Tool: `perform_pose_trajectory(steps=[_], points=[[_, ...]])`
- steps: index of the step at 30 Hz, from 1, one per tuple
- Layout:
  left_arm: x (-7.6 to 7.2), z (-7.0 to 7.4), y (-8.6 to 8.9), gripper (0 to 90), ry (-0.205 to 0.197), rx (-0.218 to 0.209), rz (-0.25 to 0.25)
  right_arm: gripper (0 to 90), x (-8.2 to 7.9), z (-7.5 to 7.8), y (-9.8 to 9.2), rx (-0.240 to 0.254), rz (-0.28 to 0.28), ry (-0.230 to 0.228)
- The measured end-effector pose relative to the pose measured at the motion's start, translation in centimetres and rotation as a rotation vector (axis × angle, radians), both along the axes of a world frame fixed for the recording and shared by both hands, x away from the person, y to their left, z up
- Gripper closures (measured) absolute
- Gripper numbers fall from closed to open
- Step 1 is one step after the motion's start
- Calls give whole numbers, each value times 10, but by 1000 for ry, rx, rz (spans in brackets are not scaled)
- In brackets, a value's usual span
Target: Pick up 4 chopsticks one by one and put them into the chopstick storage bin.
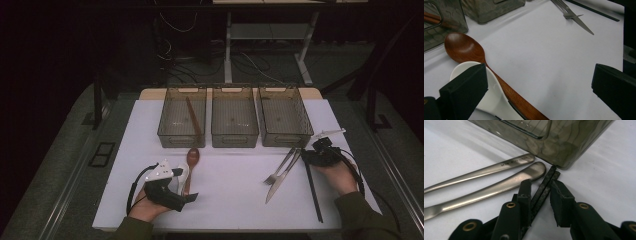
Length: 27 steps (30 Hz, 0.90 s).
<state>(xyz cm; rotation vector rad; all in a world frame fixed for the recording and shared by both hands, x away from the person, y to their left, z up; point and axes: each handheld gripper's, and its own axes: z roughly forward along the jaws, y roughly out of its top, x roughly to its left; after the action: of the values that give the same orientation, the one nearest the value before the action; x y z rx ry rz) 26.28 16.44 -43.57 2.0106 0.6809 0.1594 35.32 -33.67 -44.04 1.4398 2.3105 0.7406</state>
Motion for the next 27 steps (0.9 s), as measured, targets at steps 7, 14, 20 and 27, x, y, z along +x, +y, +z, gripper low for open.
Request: perform_pose_trajectory(steps=[7,14,20,27], points=[[0,0,0,0,0,-1,-1,734,0,0,-4,-6,1,1],[0,0,0,0,0,-1,-1,763,1,1,-8,-16,8,4],[0,0,0,0,1,-3,-1,783,1,1,-12,-12,13,7],[0,0,0,0,0,-4,-2,777,2,1,-15,1,20,9]])
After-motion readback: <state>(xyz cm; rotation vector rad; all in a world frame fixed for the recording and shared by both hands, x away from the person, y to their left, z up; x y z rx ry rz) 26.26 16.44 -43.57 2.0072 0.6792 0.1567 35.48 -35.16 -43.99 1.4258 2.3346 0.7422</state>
